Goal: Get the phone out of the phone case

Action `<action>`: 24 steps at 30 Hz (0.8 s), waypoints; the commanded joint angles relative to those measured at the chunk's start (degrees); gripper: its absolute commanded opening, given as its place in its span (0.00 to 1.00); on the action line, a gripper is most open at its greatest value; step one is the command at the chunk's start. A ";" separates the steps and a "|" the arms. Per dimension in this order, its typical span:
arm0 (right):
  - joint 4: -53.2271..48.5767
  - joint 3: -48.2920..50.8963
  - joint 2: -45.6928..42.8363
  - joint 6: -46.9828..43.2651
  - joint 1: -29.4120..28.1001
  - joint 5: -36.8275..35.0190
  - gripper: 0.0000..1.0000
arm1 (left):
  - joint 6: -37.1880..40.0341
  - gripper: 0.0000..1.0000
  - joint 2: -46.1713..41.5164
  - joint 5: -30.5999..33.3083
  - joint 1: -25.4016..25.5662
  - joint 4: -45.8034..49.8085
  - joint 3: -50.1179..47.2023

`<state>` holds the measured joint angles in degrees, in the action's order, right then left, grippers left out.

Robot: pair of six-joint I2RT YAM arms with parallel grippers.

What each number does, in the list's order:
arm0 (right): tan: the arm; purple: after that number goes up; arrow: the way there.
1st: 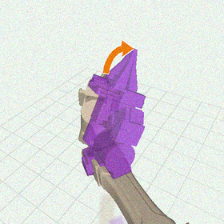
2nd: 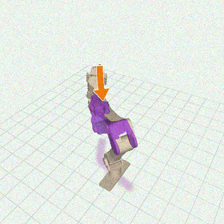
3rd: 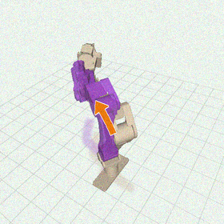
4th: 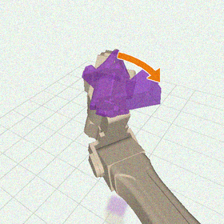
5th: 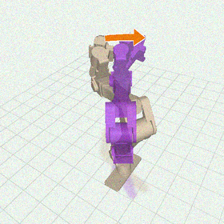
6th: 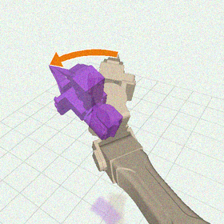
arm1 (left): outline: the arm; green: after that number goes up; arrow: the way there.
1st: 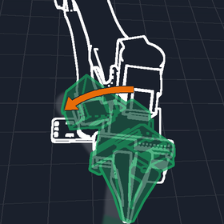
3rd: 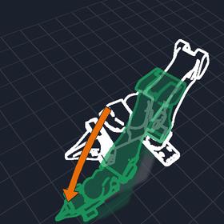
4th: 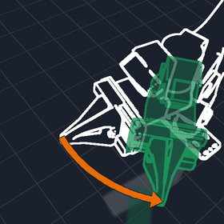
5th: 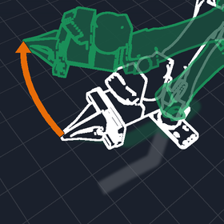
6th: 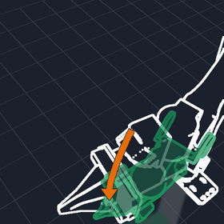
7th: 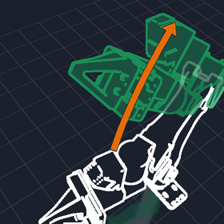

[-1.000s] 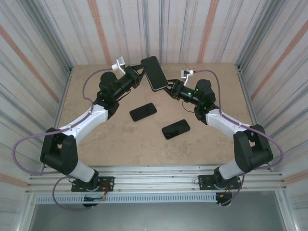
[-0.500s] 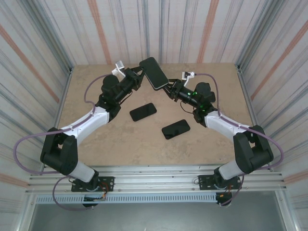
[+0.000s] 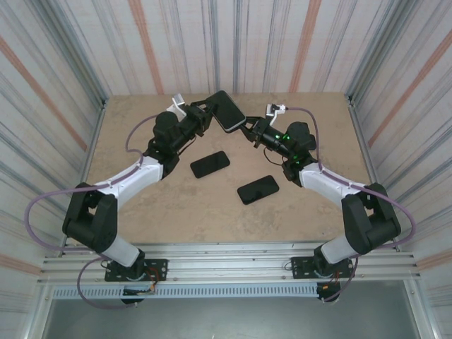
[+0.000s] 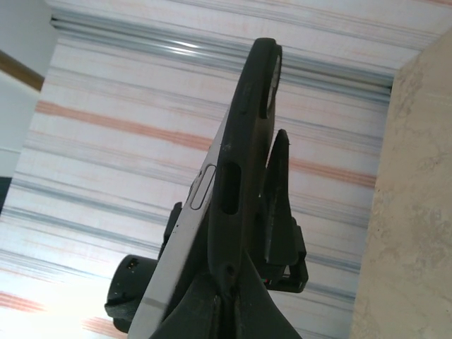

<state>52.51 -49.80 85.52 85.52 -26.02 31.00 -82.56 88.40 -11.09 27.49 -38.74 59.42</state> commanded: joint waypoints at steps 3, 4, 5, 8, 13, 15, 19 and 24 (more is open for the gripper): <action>6.03 0.28 0.26 2.11 0.24 -1.79 0.00 | 1.15 0.47 0.22 -1.26 -0.07 -0.54 0.27; 6.21 0.31 0.23 1.97 0.33 -1.99 0.00 | 1.18 0.48 0.27 -1.46 -0.06 -0.59 0.42; 6.55 0.38 0.18 1.88 0.36 -2.00 0.00 | 1.21 0.48 0.29 -1.96 -0.07 -0.61 0.58; 6.87 0.45 0.27 1.39 0.36 -2.38 0.00 | 1.23 0.53 0.43 -2.83 -0.08 -0.27 1.39; 7.50 0.41 -0.07 -0.62 0.49 -4.05 0.00 | 2.36 0.69 -0.22 -3.42 0.59 2.36 2.24; 7.90 0.26 -0.04 -1.09 0.61 -4.40 0.00 | 2.49 0.72 -0.46 -3.57 0.89 2.62 2.06; 9.74 0.17 0.51 -1.29 0.64 -6.60 0.00 | 2.95 0.78 -1.58 -3.73 1.49 4.51 2.18; 8.80 0.23 0.85 -3.02 0.28 -10.73 0.00 | 4.28 0.83 -5.99 0.22 4.96 10.68 1.10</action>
<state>56.62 -49.56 86.26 85.52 -25.76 24.56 -80.51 87.15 -13.23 30.06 -31.81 59.77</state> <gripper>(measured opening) 0.068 0.826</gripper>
